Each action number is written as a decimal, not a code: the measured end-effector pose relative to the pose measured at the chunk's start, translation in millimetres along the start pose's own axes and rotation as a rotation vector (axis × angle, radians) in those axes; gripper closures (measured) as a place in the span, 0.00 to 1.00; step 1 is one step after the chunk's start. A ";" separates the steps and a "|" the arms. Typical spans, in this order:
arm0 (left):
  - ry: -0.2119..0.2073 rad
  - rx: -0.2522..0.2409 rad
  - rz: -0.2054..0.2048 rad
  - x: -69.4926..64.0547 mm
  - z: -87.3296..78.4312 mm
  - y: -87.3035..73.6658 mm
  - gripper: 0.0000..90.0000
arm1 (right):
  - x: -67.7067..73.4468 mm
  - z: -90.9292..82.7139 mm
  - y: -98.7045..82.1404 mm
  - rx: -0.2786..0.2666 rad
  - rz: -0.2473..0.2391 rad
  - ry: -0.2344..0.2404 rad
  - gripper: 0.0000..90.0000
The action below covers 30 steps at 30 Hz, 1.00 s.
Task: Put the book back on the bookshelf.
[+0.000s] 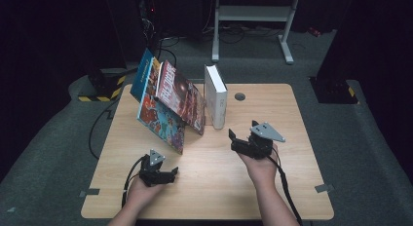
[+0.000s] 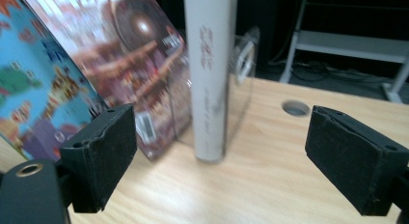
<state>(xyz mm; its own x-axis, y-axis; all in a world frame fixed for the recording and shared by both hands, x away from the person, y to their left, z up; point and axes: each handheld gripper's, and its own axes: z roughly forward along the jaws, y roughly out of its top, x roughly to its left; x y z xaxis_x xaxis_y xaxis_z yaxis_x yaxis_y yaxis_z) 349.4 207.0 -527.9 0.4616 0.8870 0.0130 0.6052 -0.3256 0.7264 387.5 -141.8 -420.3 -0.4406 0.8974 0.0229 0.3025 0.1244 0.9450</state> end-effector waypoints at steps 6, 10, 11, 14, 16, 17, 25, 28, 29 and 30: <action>-0.007 -0.002 0.002 -0.5 1.1 0.9 0.15 | -16.9 -23.0 -23.9 0.038 0.008 -0.038 0.12; -0.011 0.004 0.012 -0.1 1.8 2.2 0.14 | -28.8 -37.1 -45.7 0.076 0.013 -0.077 0.12; -0.011 0.004 0.012 -0.2 1.9 2.3 0.14 | -32.2 -38.9 -52.4 0.088 0.012 -0.085 0.12; -0.010 0.004 0.011 -0.3 1.8 2.1 0.14 | -42.0 -42.4 -73.0 0.142 0.030 -0.107 0.12; -0.012 0.003 0.007 -0.7 1.7 1.9 0.14 | -47.3 -44.8 -85.2 0.172 0.033 -0.119 0.12; -0.013 0.003 0.007 -0.7 1.7 1.8 0.14 | -49.9 -46.2 -90.7 0.186 0.040 -0.124 0.12; -0.015 0.000 0.013 -1.0 1.2 1.2 0.14 | -71.4 -50.9 -121.6 0.310 0.058 -0.169 0.13; -0.017 0.000 0.014 -1.0 0.8 0.7 0.14 | -75.3 -50.1 -122.3 0.350 0.074 -0.168 0.12; -0.018 -0.001 0.015 -1.1 0.8 0.7 0.14 | -75.6 -48.8 -122.3 0.362 0.080 -0.165 0.12; -0.019 -0.001 0.016 -0.9 0.9 0.7 0.14 | -76.7 -46.2 -122.3 0.392 0.072 -0.160 0.12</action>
<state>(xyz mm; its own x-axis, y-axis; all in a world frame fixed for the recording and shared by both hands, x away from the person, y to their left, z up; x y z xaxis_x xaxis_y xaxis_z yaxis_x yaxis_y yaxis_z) 350.0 205.7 -528.0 0.4837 0.8752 0.0117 0.5967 -0.3395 0.7271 345.2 -245.4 -522.6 -0.2796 0.9601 0.0040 0.6398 0.1832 0.7464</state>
